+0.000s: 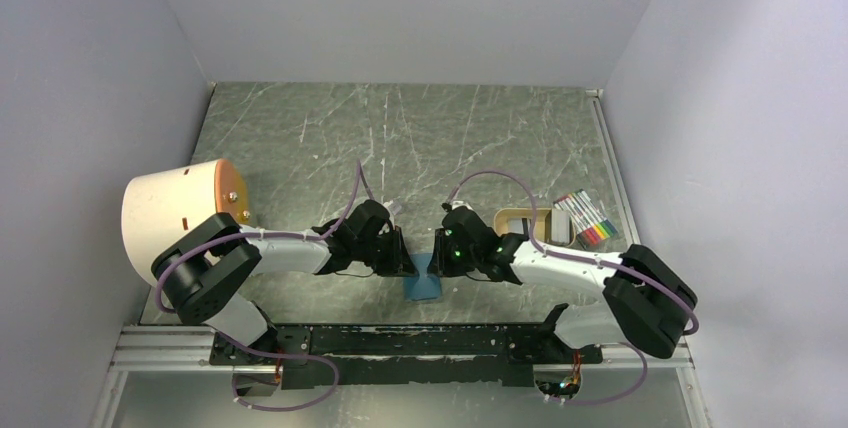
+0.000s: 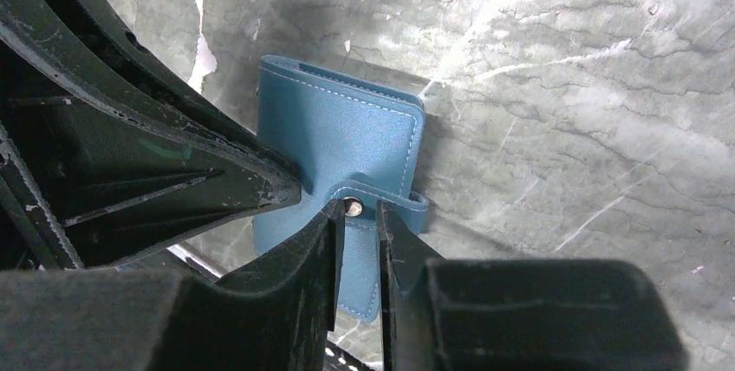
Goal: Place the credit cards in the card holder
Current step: Close the card holder at the center of the board.
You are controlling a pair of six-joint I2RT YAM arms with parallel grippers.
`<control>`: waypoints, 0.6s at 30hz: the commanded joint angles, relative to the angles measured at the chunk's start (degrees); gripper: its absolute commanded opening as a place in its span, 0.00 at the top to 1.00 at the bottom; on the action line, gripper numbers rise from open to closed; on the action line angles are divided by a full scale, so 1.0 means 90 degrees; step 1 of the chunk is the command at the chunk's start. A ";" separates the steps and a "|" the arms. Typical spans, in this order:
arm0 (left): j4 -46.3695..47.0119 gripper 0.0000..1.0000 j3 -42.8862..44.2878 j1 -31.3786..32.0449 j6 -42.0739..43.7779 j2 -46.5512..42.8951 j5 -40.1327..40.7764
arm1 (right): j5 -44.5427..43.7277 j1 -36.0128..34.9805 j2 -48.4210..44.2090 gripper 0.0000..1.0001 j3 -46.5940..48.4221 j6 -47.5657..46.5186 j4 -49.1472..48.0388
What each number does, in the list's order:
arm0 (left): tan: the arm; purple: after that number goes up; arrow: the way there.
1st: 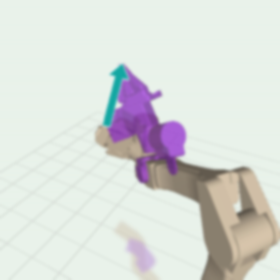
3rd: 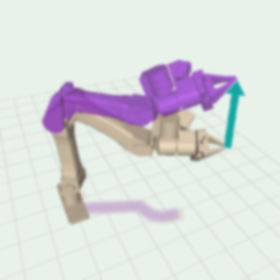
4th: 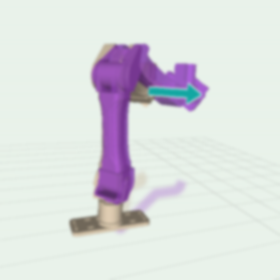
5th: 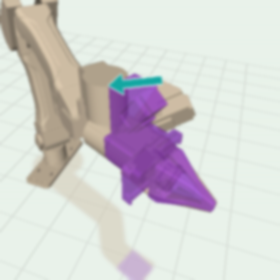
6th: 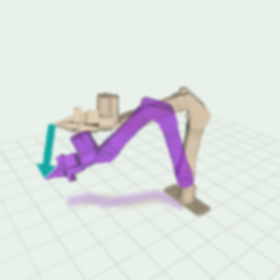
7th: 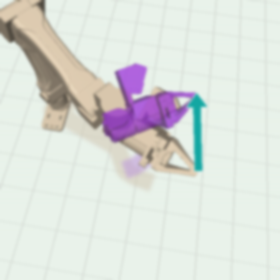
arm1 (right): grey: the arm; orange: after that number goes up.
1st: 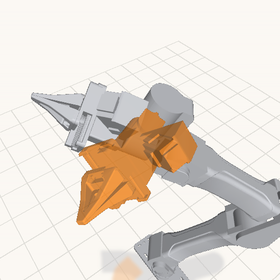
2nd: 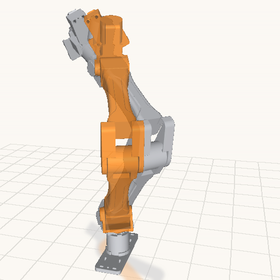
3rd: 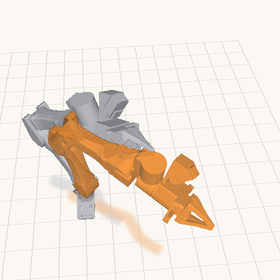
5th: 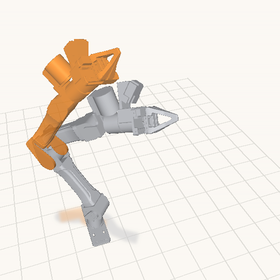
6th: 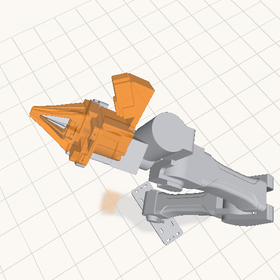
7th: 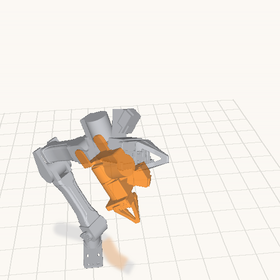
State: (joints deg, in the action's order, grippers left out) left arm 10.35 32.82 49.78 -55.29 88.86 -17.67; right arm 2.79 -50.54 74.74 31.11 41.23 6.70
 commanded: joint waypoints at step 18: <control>-0.0367 0.79 -0.0204 0.0049 -0.0146 -0.0363 0.0152 | -0.1127 -0.0434 -0.0037 0.66 0.0977 -0.0153 0.1328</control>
State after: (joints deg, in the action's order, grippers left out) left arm 10.04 31.94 49.84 -56.21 87.35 -17.41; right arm -1.76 -52.77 73.65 37.12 39.42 13.52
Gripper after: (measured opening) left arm 0.206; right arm 0.333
